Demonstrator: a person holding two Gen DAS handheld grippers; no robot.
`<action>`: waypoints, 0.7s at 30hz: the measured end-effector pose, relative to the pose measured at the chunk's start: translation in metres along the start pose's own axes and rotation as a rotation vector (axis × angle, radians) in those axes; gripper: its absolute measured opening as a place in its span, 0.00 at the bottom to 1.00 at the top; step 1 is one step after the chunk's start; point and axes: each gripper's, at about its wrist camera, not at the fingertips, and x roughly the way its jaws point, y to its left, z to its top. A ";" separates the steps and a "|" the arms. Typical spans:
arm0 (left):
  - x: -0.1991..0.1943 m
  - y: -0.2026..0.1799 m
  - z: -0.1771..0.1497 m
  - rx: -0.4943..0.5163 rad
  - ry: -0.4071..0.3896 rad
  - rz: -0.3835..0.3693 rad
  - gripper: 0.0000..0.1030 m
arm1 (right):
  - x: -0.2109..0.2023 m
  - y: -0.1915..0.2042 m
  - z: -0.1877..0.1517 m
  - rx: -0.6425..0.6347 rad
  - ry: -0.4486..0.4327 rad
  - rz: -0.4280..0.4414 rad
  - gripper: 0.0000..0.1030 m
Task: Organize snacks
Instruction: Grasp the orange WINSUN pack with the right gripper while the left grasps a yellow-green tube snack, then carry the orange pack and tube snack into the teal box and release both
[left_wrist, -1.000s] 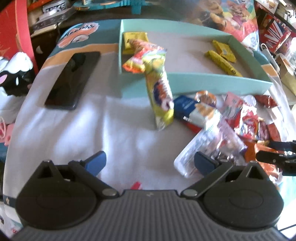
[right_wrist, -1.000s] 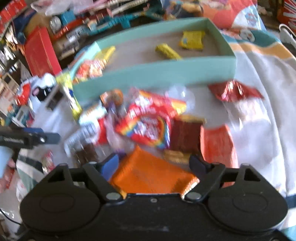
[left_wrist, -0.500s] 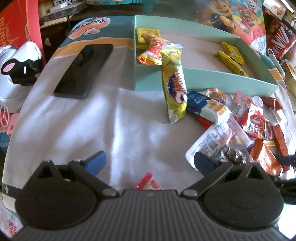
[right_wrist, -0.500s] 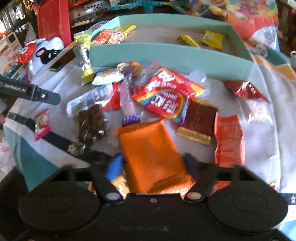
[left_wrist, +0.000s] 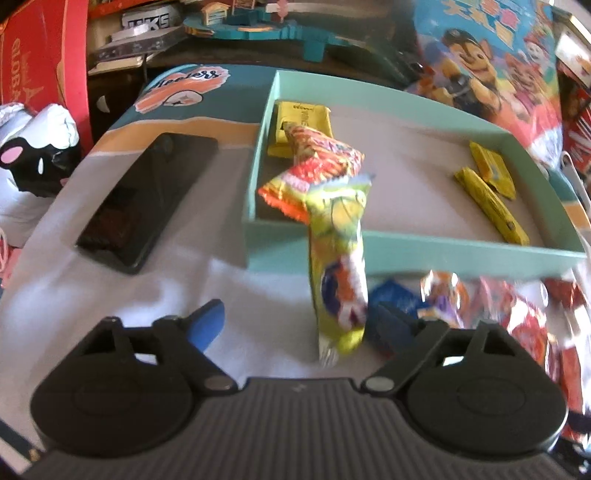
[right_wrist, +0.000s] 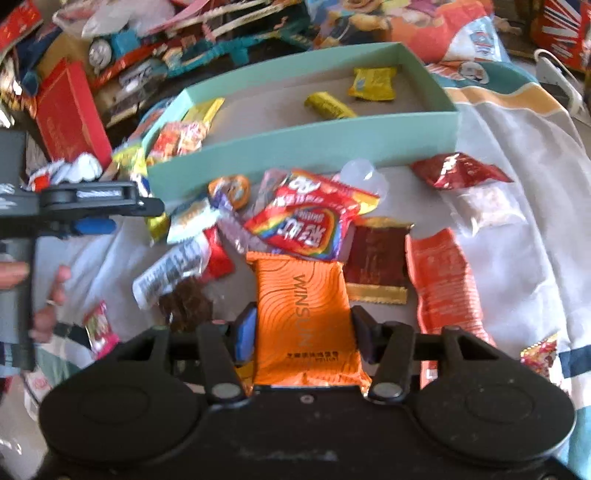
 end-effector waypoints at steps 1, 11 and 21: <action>0.004 -0.001 0.002 0.000 -0.003 0.003 0.79 | -0.002 -0.002 0.002 0.012 -0.003 0.002 0.50; 0.007 -0.002 0.001 0.123 0.036 -0.027 0.13 | -0.020 -0.013 0.022 0.054 -0.061 0.028 0.48; -0.023 0.014 -0.010 0.307 0.217 -0.175 0.17 | -0.017 -0.010 0.028 0.110 -0.078 0.056 0.48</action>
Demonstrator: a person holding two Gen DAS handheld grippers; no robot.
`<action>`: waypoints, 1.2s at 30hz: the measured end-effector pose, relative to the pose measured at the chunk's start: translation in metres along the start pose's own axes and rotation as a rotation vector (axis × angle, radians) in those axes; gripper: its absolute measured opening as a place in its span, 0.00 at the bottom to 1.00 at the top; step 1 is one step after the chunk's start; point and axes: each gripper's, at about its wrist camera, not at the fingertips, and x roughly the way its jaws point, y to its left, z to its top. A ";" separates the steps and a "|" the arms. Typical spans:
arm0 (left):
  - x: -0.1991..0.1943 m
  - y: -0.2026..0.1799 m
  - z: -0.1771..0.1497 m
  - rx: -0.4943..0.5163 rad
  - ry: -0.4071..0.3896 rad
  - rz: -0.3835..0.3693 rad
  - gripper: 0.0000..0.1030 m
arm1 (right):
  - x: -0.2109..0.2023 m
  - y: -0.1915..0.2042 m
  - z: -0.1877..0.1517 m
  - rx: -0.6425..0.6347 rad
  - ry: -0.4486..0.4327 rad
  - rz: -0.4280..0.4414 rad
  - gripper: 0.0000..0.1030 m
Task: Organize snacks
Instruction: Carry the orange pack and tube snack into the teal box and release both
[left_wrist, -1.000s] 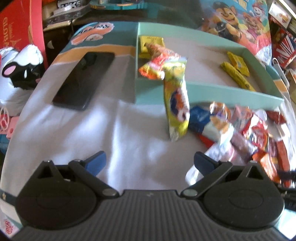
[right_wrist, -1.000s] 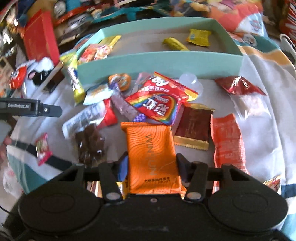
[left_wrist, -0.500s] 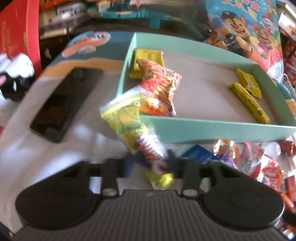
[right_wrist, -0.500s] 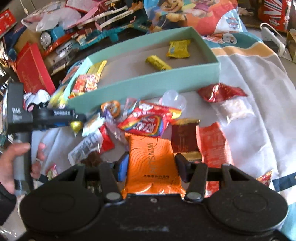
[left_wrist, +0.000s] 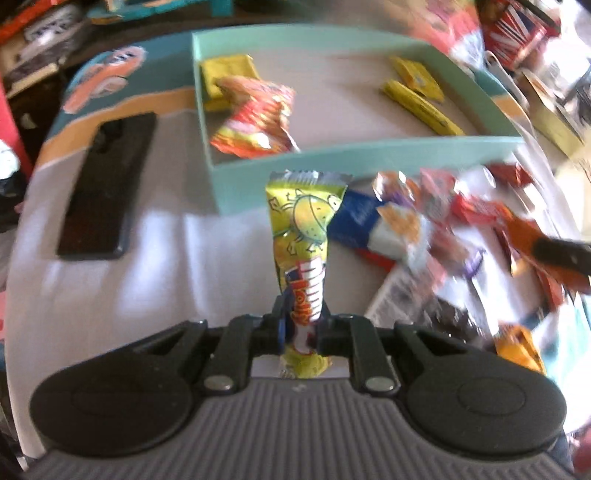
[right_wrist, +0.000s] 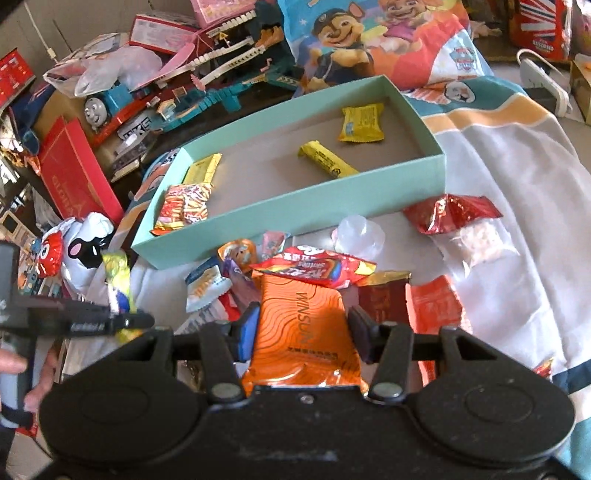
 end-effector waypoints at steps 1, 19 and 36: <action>0.002 -0.001 0.000 0.002 0.001 0.014 0.19 | 0.000 0.001 -0.001 0.003 0.000 -0.003 0.48; 0.005 -0.015 -0.021 -0.006 -0.046 0.110 0.13 | 0.000 -0.001 -0.001 0.017 -0.019 -0.058 0.48; -0.053 -0.010 0.046 -0.091 -0.194 -0.016 0.13 | -0.019 -0.009 0.064 0.028 -0.160 -0.064 0.48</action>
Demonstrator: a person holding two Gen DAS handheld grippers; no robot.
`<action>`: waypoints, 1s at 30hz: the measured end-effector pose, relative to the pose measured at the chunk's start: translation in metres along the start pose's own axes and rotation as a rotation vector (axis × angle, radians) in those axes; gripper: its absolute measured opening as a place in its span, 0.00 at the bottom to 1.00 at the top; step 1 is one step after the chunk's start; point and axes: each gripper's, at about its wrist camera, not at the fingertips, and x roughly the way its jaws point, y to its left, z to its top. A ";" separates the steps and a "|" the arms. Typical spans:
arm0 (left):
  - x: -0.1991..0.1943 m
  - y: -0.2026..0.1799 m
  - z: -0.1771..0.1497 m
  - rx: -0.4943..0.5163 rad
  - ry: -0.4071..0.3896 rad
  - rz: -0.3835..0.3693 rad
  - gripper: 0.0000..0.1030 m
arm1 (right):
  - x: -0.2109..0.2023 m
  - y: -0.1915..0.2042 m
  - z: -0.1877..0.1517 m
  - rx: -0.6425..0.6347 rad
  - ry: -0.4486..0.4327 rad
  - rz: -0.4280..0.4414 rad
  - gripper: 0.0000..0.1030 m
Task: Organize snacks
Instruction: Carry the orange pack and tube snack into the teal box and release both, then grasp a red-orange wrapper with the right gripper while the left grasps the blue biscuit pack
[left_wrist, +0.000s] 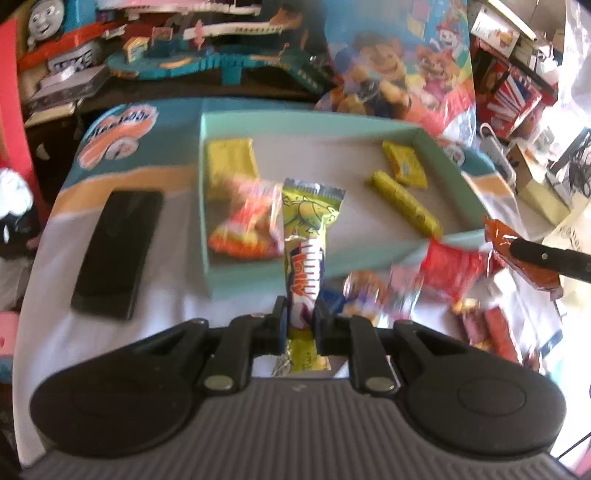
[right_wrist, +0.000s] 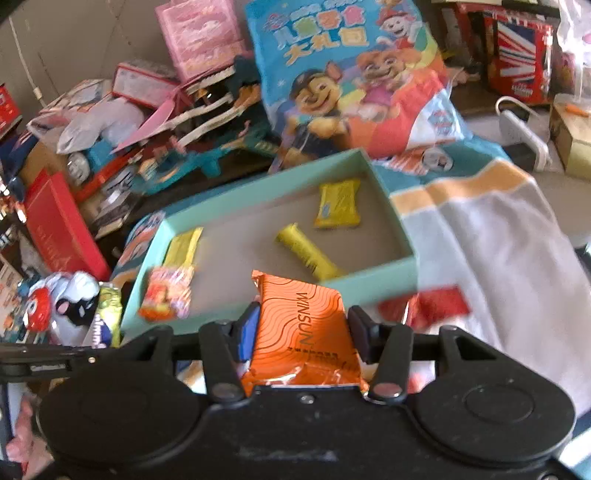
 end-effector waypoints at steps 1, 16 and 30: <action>0.003 -0.001 0.008 0.000 -0.007 -0.001 0.13 | 0.004 -0.002 0.007 0.001 -0.009 -0.009 0.48; 0.090 -0.016 0.086 0.003 0.022 0.047 0.15 | 0.100 -0.034 0.065 -0.025 -0.037 -0.119 0.49; 0.068 -0.027 0.062 0.037 -0.042 0.120 1.00 | 0.083 -0.035 0.053 0.006 -0.047 -0.079 0.97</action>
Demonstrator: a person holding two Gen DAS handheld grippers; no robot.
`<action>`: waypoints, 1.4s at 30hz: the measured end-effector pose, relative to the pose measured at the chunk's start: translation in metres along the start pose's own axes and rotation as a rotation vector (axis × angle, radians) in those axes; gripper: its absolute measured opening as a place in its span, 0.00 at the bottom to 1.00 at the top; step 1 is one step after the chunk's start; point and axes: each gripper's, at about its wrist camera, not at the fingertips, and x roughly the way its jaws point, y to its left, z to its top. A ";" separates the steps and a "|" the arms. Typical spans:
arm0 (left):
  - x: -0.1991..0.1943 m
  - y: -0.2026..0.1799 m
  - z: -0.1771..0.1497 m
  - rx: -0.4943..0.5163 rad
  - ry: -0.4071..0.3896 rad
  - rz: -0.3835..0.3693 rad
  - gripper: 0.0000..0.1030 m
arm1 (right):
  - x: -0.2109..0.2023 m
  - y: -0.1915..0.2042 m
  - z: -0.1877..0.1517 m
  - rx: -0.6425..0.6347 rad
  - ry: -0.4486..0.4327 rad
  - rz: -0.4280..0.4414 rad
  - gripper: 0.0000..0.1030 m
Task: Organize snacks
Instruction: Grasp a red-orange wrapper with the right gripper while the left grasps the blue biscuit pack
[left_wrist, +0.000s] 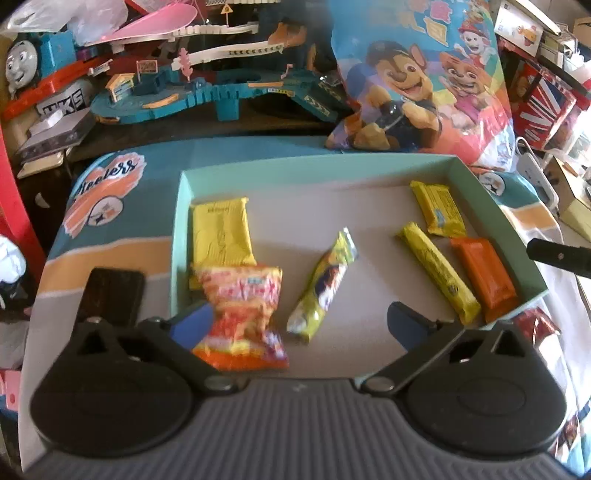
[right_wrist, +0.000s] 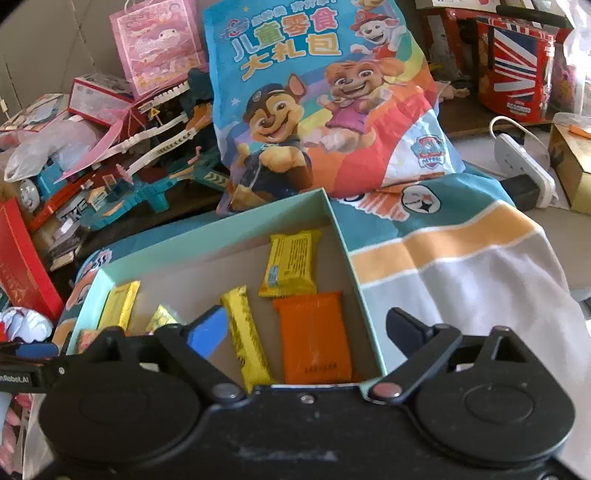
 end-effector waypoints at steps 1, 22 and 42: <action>-0.003 0.000 -0.005 0.001 0.005 -0.001 1.00 | -0.006 0.000 -0.003 -0.001 -0.003 -0.002 0.98; 0.003 -0.012 -0.082 -0.094 0.163 0.036 1.00 | -0.081 -0.023 -0.128 0.010 0.172 -0.097 0.85; 0.010 0.021 -0.102 -0.046 0.177 0.166 1.00 | -0.066 0.018 -0.159 -0.132 0.207 -0.083 0.30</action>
